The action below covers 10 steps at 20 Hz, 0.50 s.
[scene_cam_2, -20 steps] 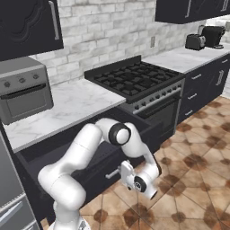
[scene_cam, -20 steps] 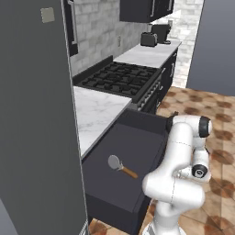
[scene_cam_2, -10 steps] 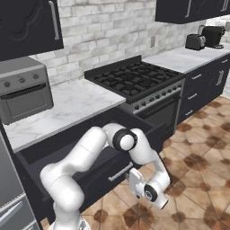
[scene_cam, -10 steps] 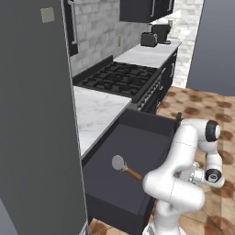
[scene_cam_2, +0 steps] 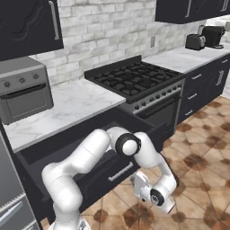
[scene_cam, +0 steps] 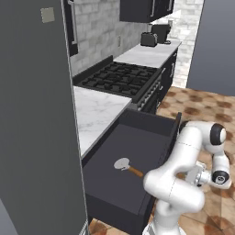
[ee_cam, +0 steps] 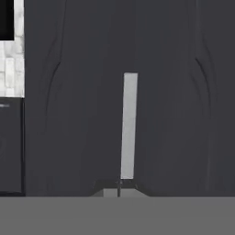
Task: Take the pizza cutter from the drawer on the right and place it on the dining counter for cutting.
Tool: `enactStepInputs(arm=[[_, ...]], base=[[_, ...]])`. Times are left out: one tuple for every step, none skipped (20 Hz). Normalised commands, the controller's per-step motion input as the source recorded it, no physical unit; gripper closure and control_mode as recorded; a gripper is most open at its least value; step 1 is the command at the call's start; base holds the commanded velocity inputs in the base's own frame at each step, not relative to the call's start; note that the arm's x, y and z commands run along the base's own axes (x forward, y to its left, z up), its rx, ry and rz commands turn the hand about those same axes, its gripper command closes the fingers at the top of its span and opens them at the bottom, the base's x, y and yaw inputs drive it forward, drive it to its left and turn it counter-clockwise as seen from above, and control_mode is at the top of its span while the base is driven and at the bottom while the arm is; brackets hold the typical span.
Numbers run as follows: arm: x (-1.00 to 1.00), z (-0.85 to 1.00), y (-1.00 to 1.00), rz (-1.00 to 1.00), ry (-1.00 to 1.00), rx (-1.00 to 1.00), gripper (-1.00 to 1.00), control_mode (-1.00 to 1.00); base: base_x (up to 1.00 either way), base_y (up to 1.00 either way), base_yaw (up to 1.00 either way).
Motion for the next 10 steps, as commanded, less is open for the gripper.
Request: enactStepInputs(arm=[[0.0, 0.67, -0.18, 0.0, 0.0, 0.0, 1.0, -1.0], [-0.04, 0.89, -0.01, 0.0, 0.0, -0.02, 1.0, -1.0], [-0.07, 1.0, 0.0, 0.0, 0.0, -0.03, 1.0, -1.0], [-0.16, 1.0, 0.0, 0.0, 0.0, -0.06, 1.0, -1.0], [-0.2, 1.0, 0.0, 0.0, 0.0, -0.11, 1.0, -1.0], [-0.17, 1.0, 0.01, 0.0, 0.0, -0.11, 1.0, -1.0], [-0.18, 1.0, 0.09, 0.0, 0.0, -0.13, 1.0, -1.0], [-0.17, 1.0, 0.24, 0.0, 0.0, -0.16, 1.0, -1.0], [-0.22, 1.0, 0.26, 0.0, 0.0, -0.16, 1.0, -1.0], [-0.21, 1.0, 0.29, 0.0, 0.0, -0.19, 1.0, -1.0]], base=[[0.0, 0.0, 0.0], [0.0, 0.0, 0.0], [0.0, 0.0, 0.0], [0.0, 0.0, 0.0], [0.0, 0.0, 0.0], [0.0, 0.0, 0.0], [0.0, 0.0, 0.0], [0.0, 0.0, 0.0], [0.0, 0.0, 0.0], [0.0, 0.0, 0.0]])
